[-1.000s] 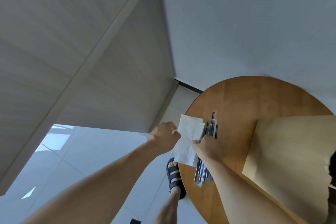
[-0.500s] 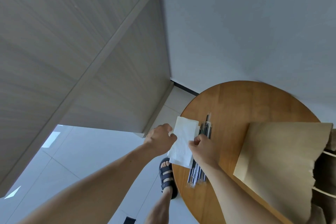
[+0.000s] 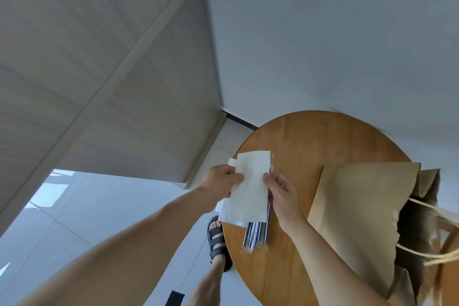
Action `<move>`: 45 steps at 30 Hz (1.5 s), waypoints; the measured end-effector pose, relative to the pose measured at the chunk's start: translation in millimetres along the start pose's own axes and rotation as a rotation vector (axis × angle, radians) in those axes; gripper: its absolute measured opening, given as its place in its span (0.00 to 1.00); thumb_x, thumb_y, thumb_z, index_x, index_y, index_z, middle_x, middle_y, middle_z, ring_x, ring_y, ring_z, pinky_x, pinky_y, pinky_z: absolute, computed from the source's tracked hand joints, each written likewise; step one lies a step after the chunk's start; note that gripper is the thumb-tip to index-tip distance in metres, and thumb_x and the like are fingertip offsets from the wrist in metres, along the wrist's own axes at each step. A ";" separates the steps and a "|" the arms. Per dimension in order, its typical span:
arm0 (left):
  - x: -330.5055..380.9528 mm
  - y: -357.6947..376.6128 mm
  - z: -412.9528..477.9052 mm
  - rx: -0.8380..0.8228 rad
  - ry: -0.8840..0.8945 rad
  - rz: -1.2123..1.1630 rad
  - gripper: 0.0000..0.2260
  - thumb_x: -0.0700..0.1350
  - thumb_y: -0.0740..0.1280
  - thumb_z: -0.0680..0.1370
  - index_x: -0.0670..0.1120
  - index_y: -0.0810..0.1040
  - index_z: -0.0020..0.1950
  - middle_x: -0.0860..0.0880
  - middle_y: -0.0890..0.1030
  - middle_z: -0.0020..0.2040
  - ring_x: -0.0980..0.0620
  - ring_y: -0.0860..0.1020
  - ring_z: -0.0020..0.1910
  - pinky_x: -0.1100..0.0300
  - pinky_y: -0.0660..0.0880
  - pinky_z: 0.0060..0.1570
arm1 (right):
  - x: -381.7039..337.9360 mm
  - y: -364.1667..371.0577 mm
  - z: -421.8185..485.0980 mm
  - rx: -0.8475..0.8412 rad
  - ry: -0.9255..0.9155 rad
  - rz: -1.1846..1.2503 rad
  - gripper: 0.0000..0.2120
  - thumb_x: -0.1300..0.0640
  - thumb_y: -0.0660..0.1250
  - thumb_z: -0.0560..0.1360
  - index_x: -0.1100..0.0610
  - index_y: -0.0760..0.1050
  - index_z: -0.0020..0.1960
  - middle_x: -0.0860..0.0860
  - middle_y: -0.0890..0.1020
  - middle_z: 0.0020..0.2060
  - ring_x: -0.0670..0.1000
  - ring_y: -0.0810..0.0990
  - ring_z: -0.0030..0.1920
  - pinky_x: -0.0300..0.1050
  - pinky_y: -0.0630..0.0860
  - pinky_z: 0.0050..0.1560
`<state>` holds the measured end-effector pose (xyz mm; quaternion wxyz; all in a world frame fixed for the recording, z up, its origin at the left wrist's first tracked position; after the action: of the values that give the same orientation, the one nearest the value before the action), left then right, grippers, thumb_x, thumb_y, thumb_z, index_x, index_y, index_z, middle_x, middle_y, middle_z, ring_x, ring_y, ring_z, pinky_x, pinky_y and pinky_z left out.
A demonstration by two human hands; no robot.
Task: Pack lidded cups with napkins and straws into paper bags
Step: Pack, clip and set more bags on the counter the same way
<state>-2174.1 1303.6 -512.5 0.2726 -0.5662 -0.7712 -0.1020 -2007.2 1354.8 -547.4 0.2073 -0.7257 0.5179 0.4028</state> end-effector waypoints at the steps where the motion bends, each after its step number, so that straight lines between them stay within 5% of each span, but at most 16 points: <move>1: -0.7 0.7 0.2 0.009 0.014 0.000 0.07 0.42 0.70 0.77 0.41 0.80 0.53 0.41 0.83 0.55 0.42 0.82 0.52 0.46 0.79 0.58 | 8.6 -6.2 1.6 0.088 -0.013 -0.099 0.10 0.53 0.63 0.81 0.56 0.78 0.44 0.52 0.83 0.40 0.49 0.82 0.38 0.40 0.76 0.37; 5: -6.4 3.5 -0.8 0.047 0.031 0.072 0.05 0.44 0.67 0.78 0.43 0.76 0.46 0.42 0.80 0.47 0.46 0.77 0.44 0.53 0.75 0.46 | 52.0 -33.7 7.9 0.301 0.123 -0.771 0.08 0.51 0.66 0.78 0.53 0.77 0.54 0.48 0.82 0.46 0.50 0.81 0.46 0.46 0.77 0.45; 10: -15.5 2.3 -0.6 0.055 0.019 0.135 0.05 0.45 0.62 0.80 0.46 0.75 0.53 0.46 0.81 0.49 0.48 0.80 0.44 0.56 0.77 0.43 | 86.3 -39.6 3.2 0.237 0.235 -1.124 0.09 0.47 0.67 0.75 0.50 0.77 0.52 0.41 0.78 0.34 0.43 0.73 0.32 0.39 0.69 0.30; 17: -14.1 8.0 -6.0 0.070 0.031 0.237 0.07 0.46 0.62 0.78 0.49 0.73 0.55 0.48 0.80 0.48 0.49 0.79 0.43 0.60 0.73 0.35 | 78.7 -40.3 0.2 0.264 0.209 -1.097 0.11 0.47 0.65 0.76 0.49 0.80 0.54 0.42 0.82 0.38 0.44 0.74 0.33 0.39 0.65 0.29; 22: -0.7 12.6 -18.1 0.066 0.081 0.239 0.05 0.43 0.61 0.79 0.45 0.75 0.49 0.48 0.78 0.41 0.51 0.76 0.37 0.63 0.70 0.34 | 52.1 -39.2 -18.1 0.297 0.151 -1.025 0.08 0.48 0.65 0.76 0.49 0.74 0.41 0.42 0.76 0.29 0.43 0.75 0.30 0.37 0.65 0.26; 25: 14.5 17.3 -31.0 0.061 0.135 0.219 0.08 0.41 0.60 0.79 0.40 0.78 0.47 0.45 0.78 0.41 0.49 0.75 0.37 0.59 0.69 0.37 | 18.9 -32.2 -30.2 0.292 -0.013 -0.740 0.12 0.54 0.67 0.74 0.48 0.69 0.33 0.45 0.73 0.25 0.46 0.73 0.29 0.39 0.65 0.29; 28: 38.7 24.6 -49.2 0.049 0.205 0.159 0.09 0.42 0.61 0.80 0.44 0.80 0.48 0.46 0.80 0.41 0.49 0.77 0.38 0.60 0.71 0.38 | -28.8 -18.2 -46.2 0.189 -0.175 -0.506 0.10 0.56 0.69 0.74 0.50 0.73 0.35 0.45 0.77 0.26 0.43 0.74 0.29 0.36 0.69 0.32; 31: 66.9 32.3 -69.5 0.057 0.284 0.087 0.13 0.42 0.63 0.78 0.51 0.76 0.34 0.52 0.74 0.31 0.53 0.70 0.31 0.64 0.67 0.34 | -71.0 -9.4 -60.5 0.138 -0.250 -0.443 0.07 0.59 0.69 0.74 0.53 0.77 0.37 0.47 0.78 0.27 0.44 0.75 0.30 0.35 0.70 0.33; 34: 91.2 39.2 -97.3 -0.003 0.374 0.011 0.05 0.43 0.65 0.75 0.42 0.75 0.43 0.45 0.73 0.39 0.49 0.69 0.39 0.54 0.67 0.42 | -99.5 -10.2 -71.2 0.126 -0.276 -0.461 0.05 0.57 0.69 0.75 0.53 0.78 0.39 0.45 0.79 0.29 0.44 0.77 0.33 0.43 0.74 0.39; 36: 100.9 40.4 -110.1 -0.054 0.438 -0.011 0.10 0.45 0.69 0.73 0.38 0.79 0.48 0.47 0.81 0.41 0.46 0.78 0.40 0.53 0.75 0.44 | -114.0 -13.9 -78.2 0.134 -0.320 -0.465 0.05 0.57 0.70 0.76 0.53 0.80 0.41 0.44 0.80 0.31 0.42 0.78 0.34 0.40 0.73 0.39; 40: 113.9 43.9 -129.9 -0.058 0.532 -0.014 0.04 0.45 0.74 0.74 0.49 0.84 0.47 0.55 0.86 0.41 0.59 0.83 0.39 0.69 0.75 0.35 | -138.2 -20.3 -91.5 0.124 -0.398 -0.545 0.06 0.53 0.70 0.76 0.44 0.80 0.42 0.42 0.83 0.36 0.41 0.80 0.40 0.36 0.74 0.42; 45: 129.3 54.6 -152.7 -0.040 0.581 -0.044 0.01 0.45 0.73 0.74 0.50 0.83 0.44 0.53 0.86 0.40 0.54 0.84 0.40 0.60 0.78 0.39 | -160.4 -34.1 -110.3 0.131 -0.477 -0.579 0.04 0.48 0.71 0.75 0.41 0.77 0.46 0.39 0.82 0.39 0.38 0.79 0.42 0.30 0.70 0.39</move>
<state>-2104.0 1356.7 -324.7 0.4685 -0.5017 -0.6708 -0.2808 -1957.5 1382.3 -358.1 0.4732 -0.7130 0.2530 0.4513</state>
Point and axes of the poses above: each hand's wrist, its own z-axis towards the middle knuckle, its own y-axis out of the palm, x = y × z, the point moved 1 cm from there along z, towards the middle knuckle
